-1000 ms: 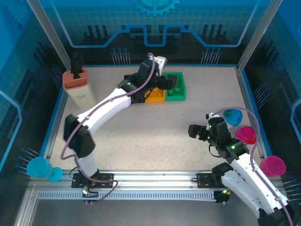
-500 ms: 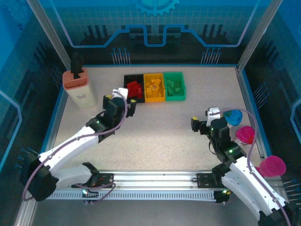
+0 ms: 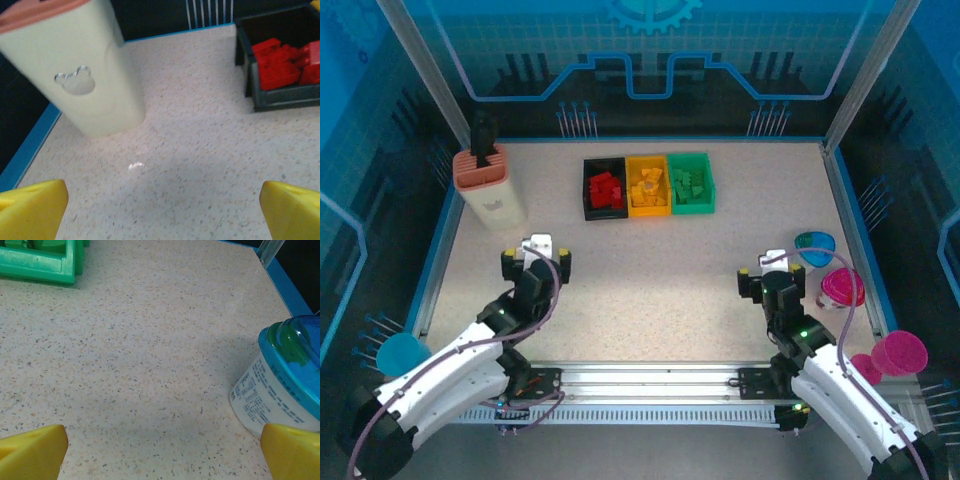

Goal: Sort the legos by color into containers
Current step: Reset both arms

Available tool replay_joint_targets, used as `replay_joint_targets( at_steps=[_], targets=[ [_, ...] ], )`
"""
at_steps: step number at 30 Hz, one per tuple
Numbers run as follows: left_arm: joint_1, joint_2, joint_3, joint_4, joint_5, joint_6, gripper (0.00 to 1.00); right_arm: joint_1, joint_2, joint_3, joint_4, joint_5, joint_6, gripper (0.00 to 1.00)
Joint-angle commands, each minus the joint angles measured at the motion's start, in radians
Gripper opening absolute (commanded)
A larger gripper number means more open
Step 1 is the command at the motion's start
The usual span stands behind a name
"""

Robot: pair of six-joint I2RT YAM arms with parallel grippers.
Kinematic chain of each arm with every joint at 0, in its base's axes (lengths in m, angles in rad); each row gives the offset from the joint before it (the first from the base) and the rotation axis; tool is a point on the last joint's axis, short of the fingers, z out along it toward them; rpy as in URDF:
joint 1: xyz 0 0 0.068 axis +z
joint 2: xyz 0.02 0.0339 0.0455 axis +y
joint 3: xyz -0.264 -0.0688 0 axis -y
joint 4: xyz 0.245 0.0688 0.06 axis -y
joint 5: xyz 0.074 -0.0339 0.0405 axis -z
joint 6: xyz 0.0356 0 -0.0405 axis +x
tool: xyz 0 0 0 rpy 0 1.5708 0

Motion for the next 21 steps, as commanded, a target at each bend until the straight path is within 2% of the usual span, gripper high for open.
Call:
replay_joint_targets(
  at_steps=[1, 2, 6, 10, 13, 18, 20, 21],
  targets=[
    [0.006, -0.056, -0.090, -0.002, -0.064, -0.059, 0.99, 0.007, -0.022, -0.001, 0.011, 0.027, 0.011, 1.00],
    [0.006, -0.067, -0.128, 0.061, -0.068, -0.031, 0.99, 0.006, -0.022, 0.000, 0.012, 0.024, 0.011, 1.00],
    [0.020, -0.074, -0.144, 0.113, -0.087, -0.037, 0.99, 0.002, 0.018, 0.008, 0.019, 0.061, 0.032, 1.00],
    [0.040, -0.038, -0.149, 0.169, -0.099, -0.023, 0.99, -0.005, 0.093, 0.008, 0.120, 0.051, -0.006, 1.00],
    [0.040, -0.050, -0.175, 0.246, -0.121, 0.017, 0.99, -0.008, 0.122, -0.035, 0.292, 0.071, -0.064, 1.00],
    [0.047, -0.131, -0.283, 0.494, -0.106, 0.123, 0.99, -0.009, 0.115, -0.179, 0.698, 0.087, -0.173, 1.00],
    [0.062, -0.168, -0.308, 0.523, -0.086, 0.135, 0.99, -0.017, 0.104, -0.237, 0.834, 0.095, -0.196, 1.00],
    [0.069, -0.183, -0.316, 0.529, -0.080, 0.136, 0.99, -0.023, 0.097, -0.245, 0.847, 0.093, -0.191, 1.00]
  ],
)
